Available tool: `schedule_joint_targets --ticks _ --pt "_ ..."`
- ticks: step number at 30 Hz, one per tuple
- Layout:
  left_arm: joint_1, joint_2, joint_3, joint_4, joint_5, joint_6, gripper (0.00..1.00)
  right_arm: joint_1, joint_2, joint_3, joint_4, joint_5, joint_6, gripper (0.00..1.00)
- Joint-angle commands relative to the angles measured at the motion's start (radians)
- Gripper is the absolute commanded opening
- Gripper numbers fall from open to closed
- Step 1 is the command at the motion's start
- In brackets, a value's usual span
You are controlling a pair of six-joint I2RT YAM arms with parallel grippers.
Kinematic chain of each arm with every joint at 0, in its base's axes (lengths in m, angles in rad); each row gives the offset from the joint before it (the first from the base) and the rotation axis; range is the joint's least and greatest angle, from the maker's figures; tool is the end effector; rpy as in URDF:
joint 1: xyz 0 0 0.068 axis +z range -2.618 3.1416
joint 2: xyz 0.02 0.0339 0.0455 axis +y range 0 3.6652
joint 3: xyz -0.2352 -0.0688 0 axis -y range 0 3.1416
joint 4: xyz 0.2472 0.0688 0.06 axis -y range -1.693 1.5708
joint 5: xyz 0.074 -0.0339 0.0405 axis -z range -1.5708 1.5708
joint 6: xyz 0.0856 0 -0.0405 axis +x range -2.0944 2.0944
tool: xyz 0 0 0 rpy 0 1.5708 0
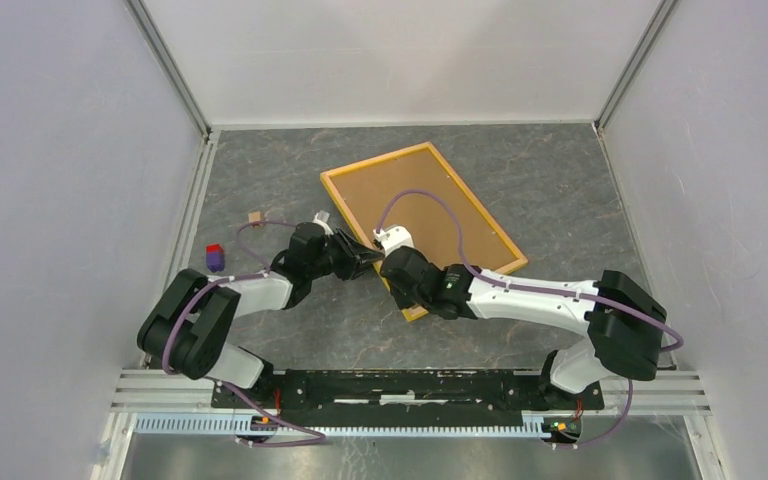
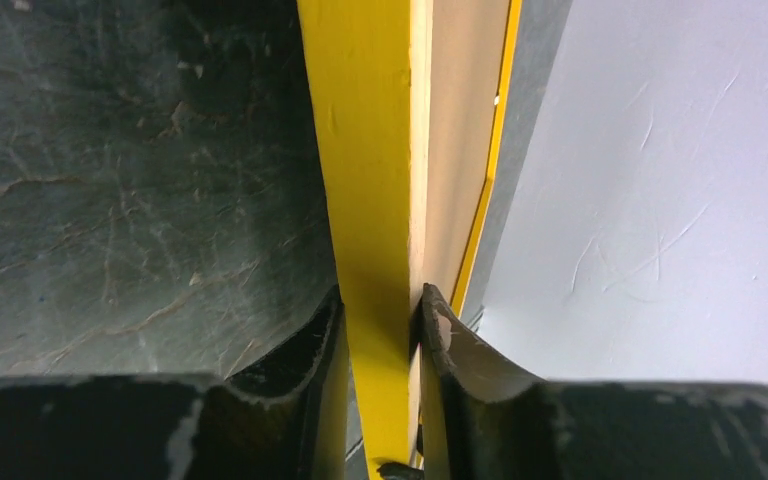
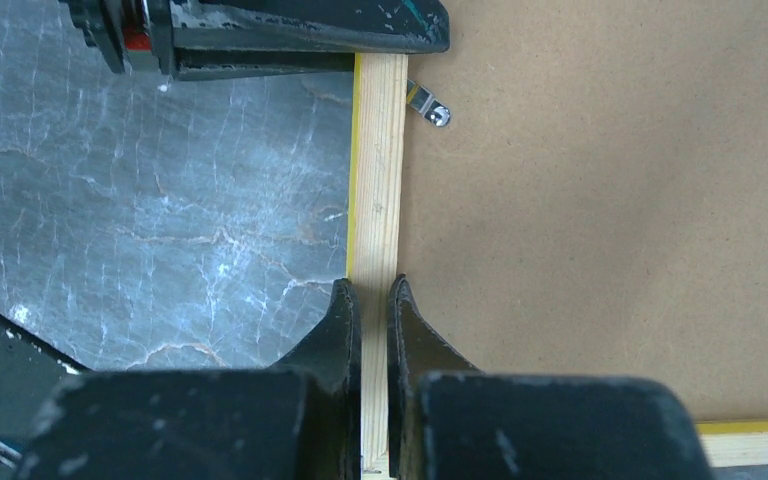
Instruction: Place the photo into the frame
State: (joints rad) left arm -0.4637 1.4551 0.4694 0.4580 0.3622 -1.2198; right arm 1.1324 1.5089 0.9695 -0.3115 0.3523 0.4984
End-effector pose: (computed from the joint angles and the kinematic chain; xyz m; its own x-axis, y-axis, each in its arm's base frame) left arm 0.2659 -0.1669 0.0966 -0.8047 -0.5794 -0.1295 -0.1850 0.4520 -0.8726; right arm 0.1754 0.3045 0.1567 -0.6404 -0.3090 -0.7031 -0.5091 0.8563 0.0873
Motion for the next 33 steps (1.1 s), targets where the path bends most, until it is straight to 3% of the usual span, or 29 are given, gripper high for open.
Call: schedule_joint_targets --ticks 1,5,6,11,15,20,27,33 --pt "-0.018 -0.007 0.046 0.125 -0.100 -0.057 0.22 -0.011 -0.069 0.011 0.113 0.014 -0.055 0.00" --pt "-0.020 -0.065 0.099 -0.039 -0.131 0.020 0.06 -0.031 -0.095 -0.009 0.124 0.004 -0.109 0.00" --pt "-0.019 -0.087 0.113 -0.087 -0.142 0.051 0.02 -0.032 -0.104 -0.008 0.122 0.003 -0.143 0.12" --pt "-0.017 -0.203 0.207 -0.366 -0.196 0.257 0.02 -0.033 -0.188 -0.004 0.050 0.091 -0.272 0.60" --pt "-0.017 -0.272 0.320 -0.635 -0.239 0.463 0.02 -0.045 -0.288 -0.020 -0.007 0.158 -0.309 0.78" --pt "-0.015 -0.345 0.492 -0.908 -0.331 0.676 0.02 -0.055 -0.375 -0.088 0.003 0.137 -0.353 0.98" --pt "-0.015 -0.357 0.789 -1.220 -0.451 0.990 0.02 -0.059 -0.467 -0.139 0.030 0.103 -0.370 0.98" --pt "-0.017 -0.347 0.941 -1.321 -0.448 1.102 0.02 -0.120 -0.496 -0.150 0.009 0.137 -0.238 0.98"
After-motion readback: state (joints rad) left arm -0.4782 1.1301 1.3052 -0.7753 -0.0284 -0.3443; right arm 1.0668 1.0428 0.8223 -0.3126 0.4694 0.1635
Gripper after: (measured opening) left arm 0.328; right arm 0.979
